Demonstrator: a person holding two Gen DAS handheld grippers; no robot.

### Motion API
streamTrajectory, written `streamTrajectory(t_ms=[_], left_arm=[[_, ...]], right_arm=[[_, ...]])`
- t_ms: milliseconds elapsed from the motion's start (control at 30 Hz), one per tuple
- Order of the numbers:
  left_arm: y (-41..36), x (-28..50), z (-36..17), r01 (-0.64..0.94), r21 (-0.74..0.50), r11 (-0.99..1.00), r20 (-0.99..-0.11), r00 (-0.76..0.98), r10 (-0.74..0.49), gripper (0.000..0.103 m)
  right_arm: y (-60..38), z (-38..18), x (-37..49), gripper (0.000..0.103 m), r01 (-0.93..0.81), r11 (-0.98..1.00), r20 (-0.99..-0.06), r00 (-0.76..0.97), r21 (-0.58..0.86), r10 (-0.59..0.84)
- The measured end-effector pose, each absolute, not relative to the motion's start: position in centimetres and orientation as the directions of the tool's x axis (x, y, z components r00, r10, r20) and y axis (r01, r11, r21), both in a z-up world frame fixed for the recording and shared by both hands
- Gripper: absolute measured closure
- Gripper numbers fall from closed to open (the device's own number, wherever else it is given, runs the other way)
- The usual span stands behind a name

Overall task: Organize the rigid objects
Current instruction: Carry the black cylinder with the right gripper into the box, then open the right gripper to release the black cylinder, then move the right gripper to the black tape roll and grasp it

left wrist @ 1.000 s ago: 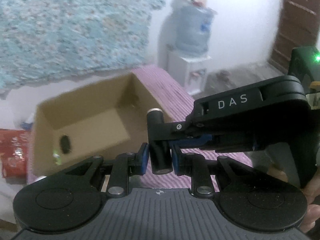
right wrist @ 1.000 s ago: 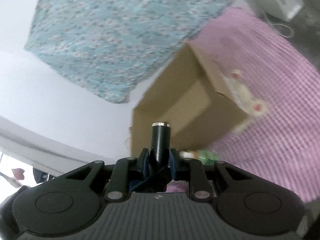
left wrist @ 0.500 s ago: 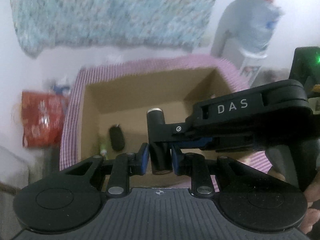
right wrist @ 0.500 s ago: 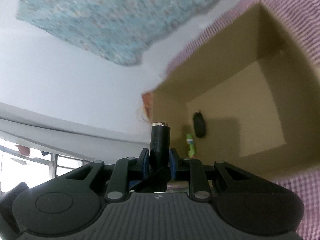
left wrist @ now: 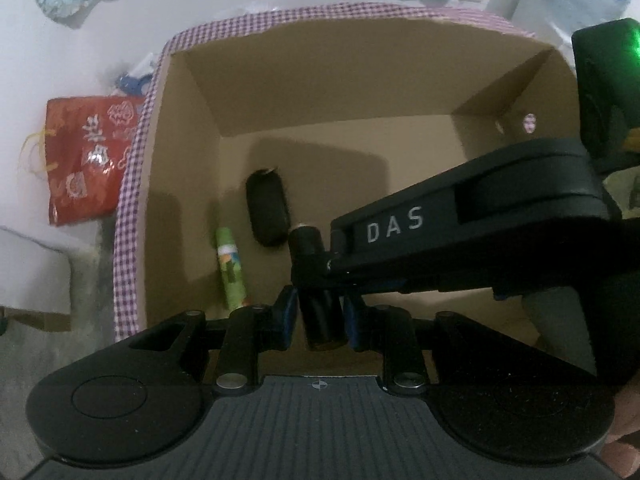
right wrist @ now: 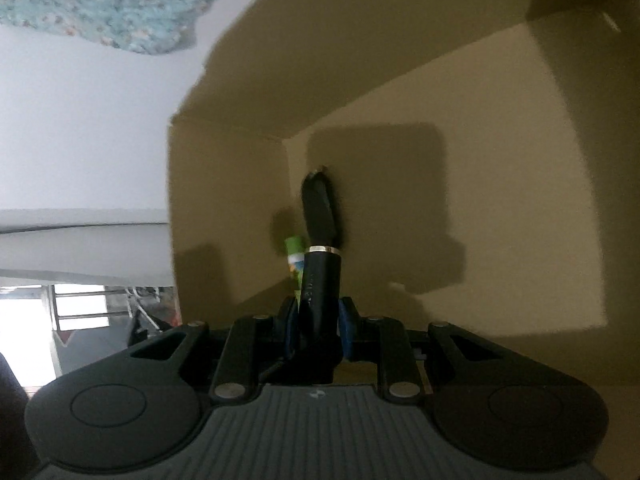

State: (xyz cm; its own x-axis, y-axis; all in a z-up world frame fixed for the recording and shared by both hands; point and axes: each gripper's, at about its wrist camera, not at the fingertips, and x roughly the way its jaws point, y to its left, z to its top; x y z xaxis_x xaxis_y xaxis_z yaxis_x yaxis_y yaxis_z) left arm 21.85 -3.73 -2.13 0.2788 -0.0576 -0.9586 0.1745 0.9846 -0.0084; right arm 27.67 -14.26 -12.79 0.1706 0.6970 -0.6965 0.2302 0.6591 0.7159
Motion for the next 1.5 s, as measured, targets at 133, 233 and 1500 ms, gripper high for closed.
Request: streamTrajectory(t_ms=[133, 233, 1500], left_arm=[[-3.4, 21.5, -1.4, 0.171, -0.007, 0.985, -0.951, 0.303, -0.059, 0.070], [-3.5, 20.7, -0.1, 0.176, -0.020, 0.984, -0.941, 0.330, -0.078, 0.066], [-4.5, 4.8, -5.2, 0.347, -0.204, 0.915, -0.920, 0.250, -0.300, 0.051]], right_arm=[[-13.8, -12.6, 27.5, 0.079, 0.226, 0.670, -0.705, 0.159, 0.707, 0.691], [-14.7, -11.9, 27.1, 0.076, 0.228, 0.658, -0.695, 0.178, 0.718, 0.696], [-21.0, -11.3, 4.9, 0.060, 0.197, 0.691, -0.699, 0.406, 0.696, 0.589]])
